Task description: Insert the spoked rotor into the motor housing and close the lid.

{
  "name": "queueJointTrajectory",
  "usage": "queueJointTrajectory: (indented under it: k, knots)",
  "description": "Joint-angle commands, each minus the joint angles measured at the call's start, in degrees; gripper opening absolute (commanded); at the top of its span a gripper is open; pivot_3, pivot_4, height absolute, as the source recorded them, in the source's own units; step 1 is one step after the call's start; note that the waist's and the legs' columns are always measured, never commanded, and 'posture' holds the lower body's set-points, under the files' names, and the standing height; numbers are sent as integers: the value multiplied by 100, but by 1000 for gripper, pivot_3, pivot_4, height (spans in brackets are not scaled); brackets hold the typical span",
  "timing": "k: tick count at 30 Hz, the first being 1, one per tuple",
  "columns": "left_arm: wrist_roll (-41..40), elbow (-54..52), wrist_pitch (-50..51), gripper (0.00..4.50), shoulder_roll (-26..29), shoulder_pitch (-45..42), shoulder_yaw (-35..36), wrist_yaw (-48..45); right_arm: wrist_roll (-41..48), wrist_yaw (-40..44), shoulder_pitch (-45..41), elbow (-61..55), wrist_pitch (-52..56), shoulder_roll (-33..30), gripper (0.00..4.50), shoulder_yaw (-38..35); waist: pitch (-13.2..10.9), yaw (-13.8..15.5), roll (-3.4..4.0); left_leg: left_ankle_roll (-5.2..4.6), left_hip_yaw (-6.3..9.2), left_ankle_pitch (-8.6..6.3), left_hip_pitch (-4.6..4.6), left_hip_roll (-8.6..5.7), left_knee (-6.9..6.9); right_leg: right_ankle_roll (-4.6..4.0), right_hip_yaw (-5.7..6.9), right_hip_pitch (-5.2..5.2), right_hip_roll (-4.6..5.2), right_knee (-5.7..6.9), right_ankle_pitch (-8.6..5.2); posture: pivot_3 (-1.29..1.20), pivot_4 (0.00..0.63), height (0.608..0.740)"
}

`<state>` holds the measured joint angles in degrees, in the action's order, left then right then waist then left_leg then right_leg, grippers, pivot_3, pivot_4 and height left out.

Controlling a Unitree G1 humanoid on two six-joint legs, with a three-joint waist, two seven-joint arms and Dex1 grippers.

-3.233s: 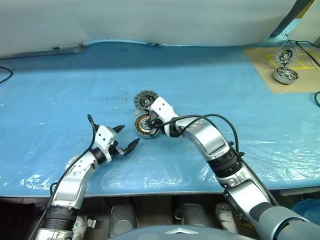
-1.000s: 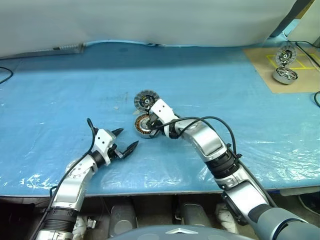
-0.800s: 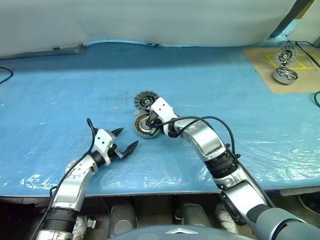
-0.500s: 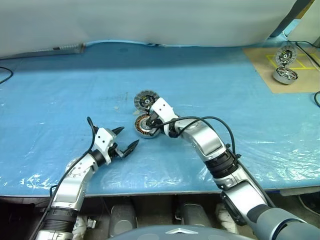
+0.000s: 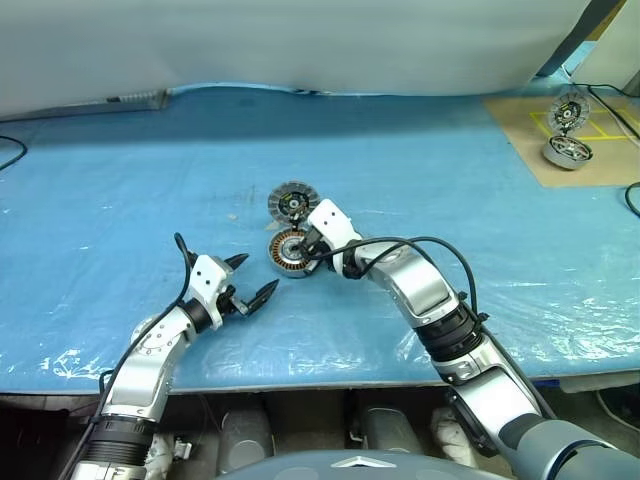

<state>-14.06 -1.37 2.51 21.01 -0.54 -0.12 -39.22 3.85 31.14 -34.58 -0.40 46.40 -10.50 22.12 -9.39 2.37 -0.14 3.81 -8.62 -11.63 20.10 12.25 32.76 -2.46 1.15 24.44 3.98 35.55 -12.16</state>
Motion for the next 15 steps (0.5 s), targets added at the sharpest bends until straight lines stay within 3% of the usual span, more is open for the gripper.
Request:
queueJointTrajectory:
  k: [1, 15]
  knots:
    - [-45, -193, -30, 4500, 38, -7, 44, 3, 113, 129, -72, -370, 41, 6, 21, -28, 0, 1, 0, 0, 0, 0, 1, 0, -1, 0, 0, 0, 0, -1, 0, 0, 150, 740]
    - [-34, -62, -131, 4500, 12, -42, 46, -22, -13, -71, -160, -305, 75, 28, 21, -54, 0, 8, 0, 0, 0, 0, 3, -1, -8, 0, 1, 0, 0, -10, 0, 0, 150, 740]
